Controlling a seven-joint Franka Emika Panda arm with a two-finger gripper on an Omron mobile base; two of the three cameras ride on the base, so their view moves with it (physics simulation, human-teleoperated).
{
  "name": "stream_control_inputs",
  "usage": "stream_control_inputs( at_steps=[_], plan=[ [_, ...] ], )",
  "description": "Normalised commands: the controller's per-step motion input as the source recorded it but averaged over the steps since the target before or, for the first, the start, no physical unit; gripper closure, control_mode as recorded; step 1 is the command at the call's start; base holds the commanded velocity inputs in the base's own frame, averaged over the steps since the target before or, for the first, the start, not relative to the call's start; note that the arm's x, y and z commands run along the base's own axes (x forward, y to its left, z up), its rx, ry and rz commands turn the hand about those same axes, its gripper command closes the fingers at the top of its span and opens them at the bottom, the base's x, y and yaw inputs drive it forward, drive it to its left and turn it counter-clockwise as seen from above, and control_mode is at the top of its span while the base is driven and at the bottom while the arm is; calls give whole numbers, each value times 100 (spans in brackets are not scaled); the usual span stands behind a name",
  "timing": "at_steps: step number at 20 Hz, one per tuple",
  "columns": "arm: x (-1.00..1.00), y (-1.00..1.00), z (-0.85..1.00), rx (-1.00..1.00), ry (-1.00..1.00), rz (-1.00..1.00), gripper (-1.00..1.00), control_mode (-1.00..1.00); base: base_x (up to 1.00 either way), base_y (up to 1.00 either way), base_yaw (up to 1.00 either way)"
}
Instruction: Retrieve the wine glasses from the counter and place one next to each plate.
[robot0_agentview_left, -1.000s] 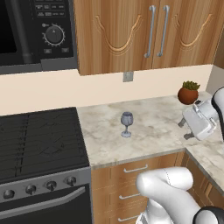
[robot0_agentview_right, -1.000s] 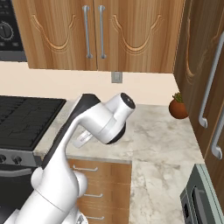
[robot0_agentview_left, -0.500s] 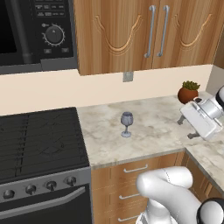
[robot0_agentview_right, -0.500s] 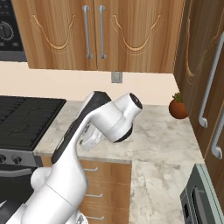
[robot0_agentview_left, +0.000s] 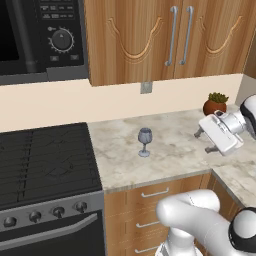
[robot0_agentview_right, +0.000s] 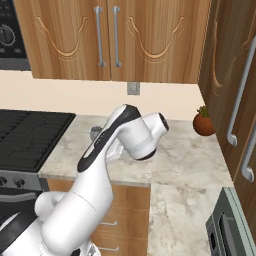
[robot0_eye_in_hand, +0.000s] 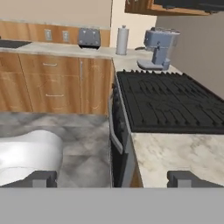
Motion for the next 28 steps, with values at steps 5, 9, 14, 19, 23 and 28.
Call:
stream_control_inputs(
  at_steps=[5, 9, 14, 19, 23, 28],
  plan=[
    [19, 15, -15, 8, 0, 7, -100, -100, 0, 0, 0],
    [4, 25, 0, 3, 0, 0, -100, -100, 0, 0, 0],
    [26, 4, 0, 3, 3, 0, -100, -100, 0, 0, 0],
    [13, 0, -4, 3, 2, 0, -100, -100, 0, 0, 0],
    [1, 0, -12, 1, 1, 0, -100, -100, 0, 0, 0],
    [4, 0, -9, 1, 2, 0, -100, -100, 0, 0, 0]
  ],
)
